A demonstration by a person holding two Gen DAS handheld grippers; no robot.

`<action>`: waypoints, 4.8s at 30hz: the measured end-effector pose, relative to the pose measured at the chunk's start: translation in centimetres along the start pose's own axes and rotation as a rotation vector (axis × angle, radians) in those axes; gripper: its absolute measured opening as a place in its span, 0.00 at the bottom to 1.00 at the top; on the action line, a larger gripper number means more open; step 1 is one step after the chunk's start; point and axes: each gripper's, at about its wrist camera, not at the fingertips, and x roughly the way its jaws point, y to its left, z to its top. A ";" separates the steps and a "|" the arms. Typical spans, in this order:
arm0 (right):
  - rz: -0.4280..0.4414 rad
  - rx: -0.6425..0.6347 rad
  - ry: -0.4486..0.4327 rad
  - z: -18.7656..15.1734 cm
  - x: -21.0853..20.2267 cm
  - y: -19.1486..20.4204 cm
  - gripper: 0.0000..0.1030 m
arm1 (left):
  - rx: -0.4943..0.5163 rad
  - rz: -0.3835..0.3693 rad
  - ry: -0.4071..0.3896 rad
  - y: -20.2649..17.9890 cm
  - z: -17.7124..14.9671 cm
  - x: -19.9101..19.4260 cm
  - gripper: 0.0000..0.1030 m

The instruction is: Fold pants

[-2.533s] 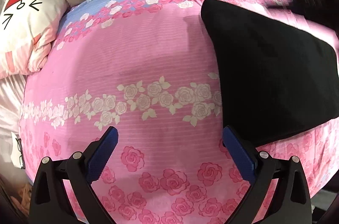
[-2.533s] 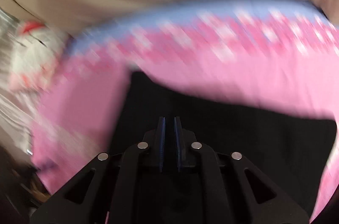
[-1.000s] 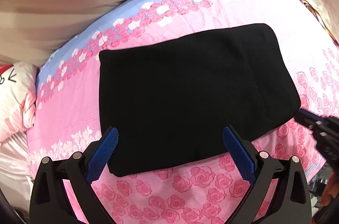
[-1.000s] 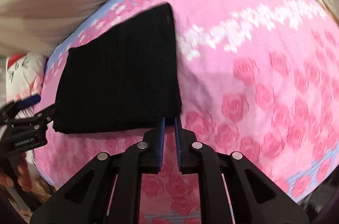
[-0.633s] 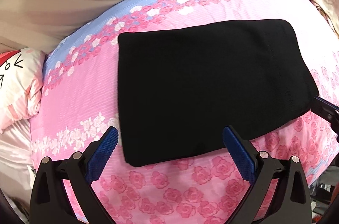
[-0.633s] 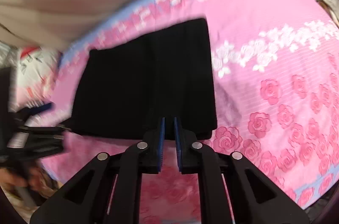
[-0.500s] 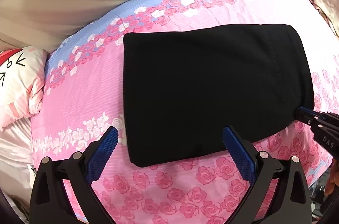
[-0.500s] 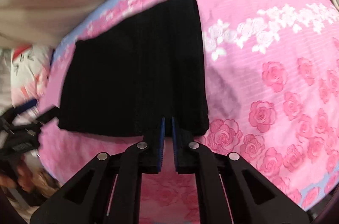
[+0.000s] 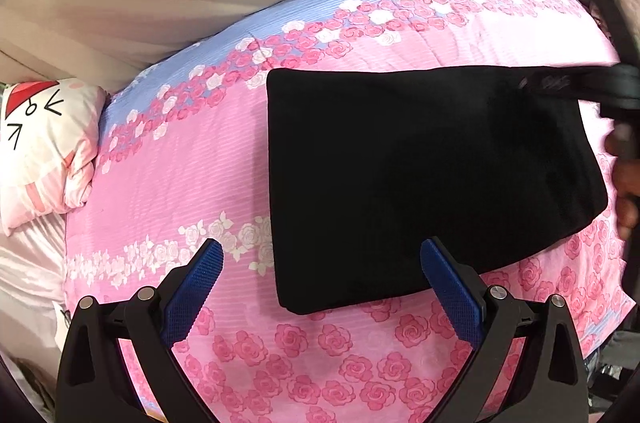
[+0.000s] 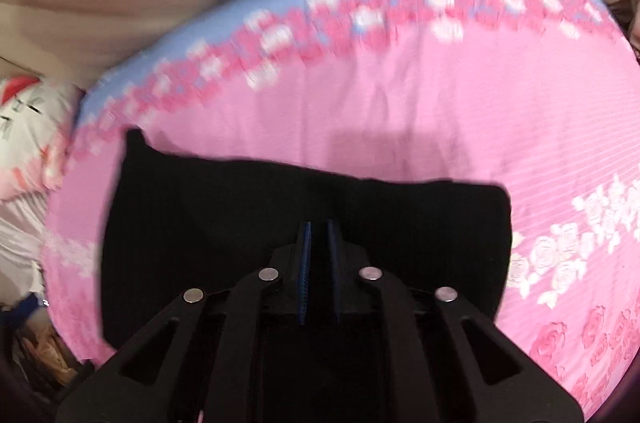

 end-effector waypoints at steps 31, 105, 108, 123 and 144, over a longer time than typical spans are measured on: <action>0.096 0.277 -0.001 -14.7 -9.4 -8.0 0.11 | -0.075 0.018 0.132 3.3 -3.8 7.3 0.95; 0.145 -0.318 -0.155 -0.6 -14.6 2.1 0.08 | -0.360 -0.234 0.080 8.4 -7.0 1.7 0.72; 0.015 -0.244 0.122 -2.6 -5.8 -2.7 0.14 | -0.337 -0.197 0.068 7.6 -6.4 1.7 0.78; 0.185 -0.057 0.097 -8.1 -9.5 -4.9 0.14 | -0.258 -0.143 0.156 5.6 -7.1 3.1 0.78; 0.180 -0.255 -0.089 -2.6 -11.2 0.7 0.20 | -0.262 -0.124 0.170 6.1 -5.2 4.2 0.78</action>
